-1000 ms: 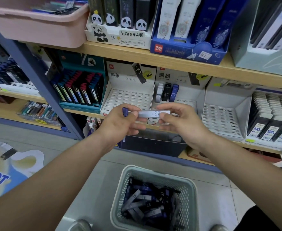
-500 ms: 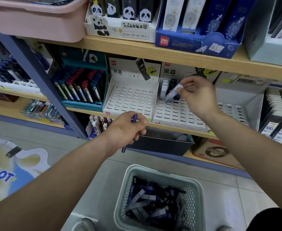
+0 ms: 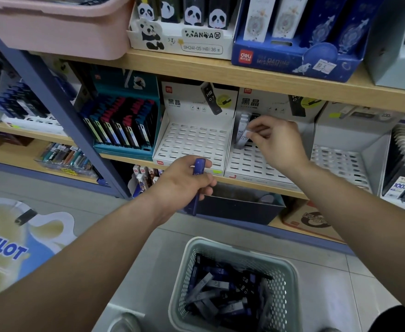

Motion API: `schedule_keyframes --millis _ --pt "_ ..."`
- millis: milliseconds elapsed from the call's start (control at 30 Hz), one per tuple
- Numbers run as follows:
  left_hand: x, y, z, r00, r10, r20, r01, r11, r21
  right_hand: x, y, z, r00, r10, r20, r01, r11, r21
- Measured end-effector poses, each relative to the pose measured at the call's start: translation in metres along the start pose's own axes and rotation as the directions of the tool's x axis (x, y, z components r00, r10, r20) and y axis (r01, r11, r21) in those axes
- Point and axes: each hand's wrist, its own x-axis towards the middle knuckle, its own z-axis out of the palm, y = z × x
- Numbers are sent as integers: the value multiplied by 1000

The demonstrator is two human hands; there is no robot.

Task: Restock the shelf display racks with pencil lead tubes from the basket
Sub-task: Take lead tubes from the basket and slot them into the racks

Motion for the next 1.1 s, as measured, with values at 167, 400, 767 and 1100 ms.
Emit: schedule_keyframes --millis 167,400,767,1100 --pt "-6 4 0 999 46 17 -47 998 39 6 1 10 989 -144 32 147 965 -215" --pt "-5 4 -3 993 118 23 -119 990 75 -8 -16 -2 996 -77 53 86 973 -215" --pt "-9 8 23 955 152 256 -190 974 127 -54 -66 -26 905 163 392 -327 857 398" --pt "7 2 36 979 161 129 -204 845 495 -48 -32 -63 967 185 175 -247 848 470"
